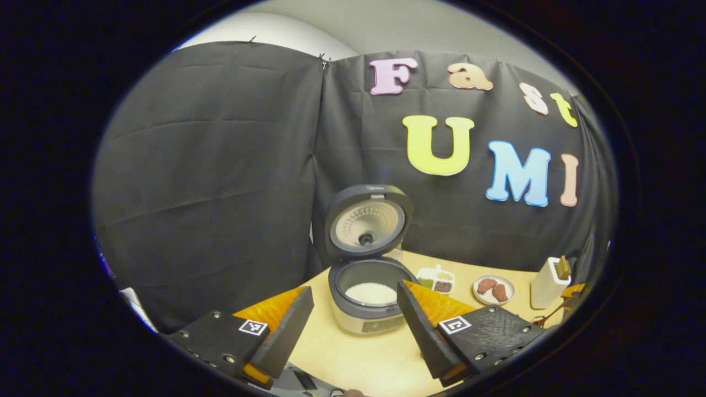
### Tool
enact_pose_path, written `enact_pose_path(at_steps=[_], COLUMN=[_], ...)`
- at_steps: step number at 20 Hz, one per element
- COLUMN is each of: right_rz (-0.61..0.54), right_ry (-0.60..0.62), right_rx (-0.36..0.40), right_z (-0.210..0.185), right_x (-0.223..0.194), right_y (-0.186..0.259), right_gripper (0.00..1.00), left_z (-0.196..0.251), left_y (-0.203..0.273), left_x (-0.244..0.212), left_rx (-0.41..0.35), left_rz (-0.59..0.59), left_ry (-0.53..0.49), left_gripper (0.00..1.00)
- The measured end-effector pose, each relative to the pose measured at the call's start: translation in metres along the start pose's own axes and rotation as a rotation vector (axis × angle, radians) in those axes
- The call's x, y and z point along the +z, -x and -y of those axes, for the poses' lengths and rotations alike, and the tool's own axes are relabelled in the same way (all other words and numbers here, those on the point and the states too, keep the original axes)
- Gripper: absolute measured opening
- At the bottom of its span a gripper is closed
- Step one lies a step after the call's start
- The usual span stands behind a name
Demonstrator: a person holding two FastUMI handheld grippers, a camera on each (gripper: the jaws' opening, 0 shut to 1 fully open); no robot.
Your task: Close the left gripper, press the button to open the rice cooker; take a wooden spoon from the chopstick holder with the right hand, scoop a spoonful of rice and pour it into the rice cooker, then put the wooden spoon back into the chopstick holder.
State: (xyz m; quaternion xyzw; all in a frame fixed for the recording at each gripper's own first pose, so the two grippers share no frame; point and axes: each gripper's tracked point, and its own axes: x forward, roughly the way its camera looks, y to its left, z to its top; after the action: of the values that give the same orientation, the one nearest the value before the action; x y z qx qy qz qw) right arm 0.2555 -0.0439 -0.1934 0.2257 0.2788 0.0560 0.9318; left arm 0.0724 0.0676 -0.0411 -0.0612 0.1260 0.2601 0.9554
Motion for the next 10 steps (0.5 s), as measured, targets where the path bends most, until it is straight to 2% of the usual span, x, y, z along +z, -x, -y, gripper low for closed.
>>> enact_pose_path(at_steps=[4,7,10], right_rz=[0.104,0.195,0.277], right_ry=[0.161,0.262,0.303], right_rx=[-0.073,-0.092,-0.114], right_z=[0.003,-0.020,-0.043], right_x=[0.004,0.012,0.019], right_y=[0.039,0.074,0.106], right_gripper=[0.97,0.98,0.98], left_z=[-0.004,0.008,0.022], left_y=[-0.045,-0.088,-0.132], left_x=[0.064,0.115,0.153], left_rx=[-0.082,-0.168,-0.253], left_rz=[0.080,0.134,0.148], left_ry=[-0.035,-0.076,-0.053], left_gripper=[0.97,0.96,0.97])
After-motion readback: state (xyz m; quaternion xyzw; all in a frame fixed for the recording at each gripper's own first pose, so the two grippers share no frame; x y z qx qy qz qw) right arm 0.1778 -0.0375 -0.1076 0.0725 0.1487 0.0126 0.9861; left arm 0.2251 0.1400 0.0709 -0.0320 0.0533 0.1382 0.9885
